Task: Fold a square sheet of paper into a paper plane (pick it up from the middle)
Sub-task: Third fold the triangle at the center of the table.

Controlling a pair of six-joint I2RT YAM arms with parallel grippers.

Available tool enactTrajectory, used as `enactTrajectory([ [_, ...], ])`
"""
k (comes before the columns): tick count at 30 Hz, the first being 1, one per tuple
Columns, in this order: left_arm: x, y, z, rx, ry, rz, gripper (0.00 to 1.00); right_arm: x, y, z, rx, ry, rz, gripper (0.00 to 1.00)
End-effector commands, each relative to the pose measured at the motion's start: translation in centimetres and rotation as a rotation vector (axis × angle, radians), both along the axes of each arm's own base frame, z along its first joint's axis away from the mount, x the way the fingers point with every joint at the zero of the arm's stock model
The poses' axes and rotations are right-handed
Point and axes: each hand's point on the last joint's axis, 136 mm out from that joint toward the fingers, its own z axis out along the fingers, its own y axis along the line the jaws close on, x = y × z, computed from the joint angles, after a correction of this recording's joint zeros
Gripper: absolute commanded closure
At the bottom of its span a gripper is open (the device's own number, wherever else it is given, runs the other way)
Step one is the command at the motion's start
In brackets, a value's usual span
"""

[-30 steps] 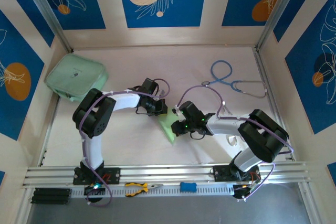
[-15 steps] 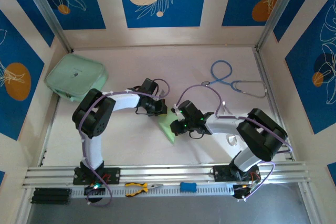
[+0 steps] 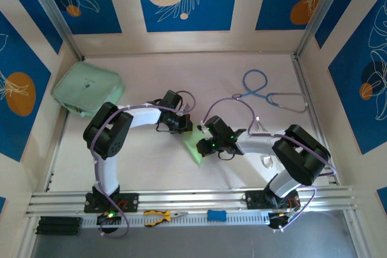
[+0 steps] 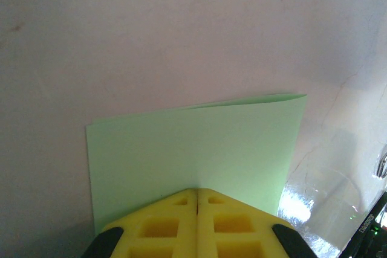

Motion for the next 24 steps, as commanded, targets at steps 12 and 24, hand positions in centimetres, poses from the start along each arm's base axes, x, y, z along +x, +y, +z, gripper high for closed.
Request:
enactTrajectory([
  [12, -1.3, 0.7, -0.5, 0.039, 0.027, -0.005, 0.93, 0.0, 0.0, -0.6, -0.017, 0.017, -0.005, 0.98],
  [24, -1.0, 0.6, 0.0, 0.038, 0.018, -0.007, 0.93, -0.3, -0.4, -1.2, -0.036, 0.020, -0.017, 0.98],
])
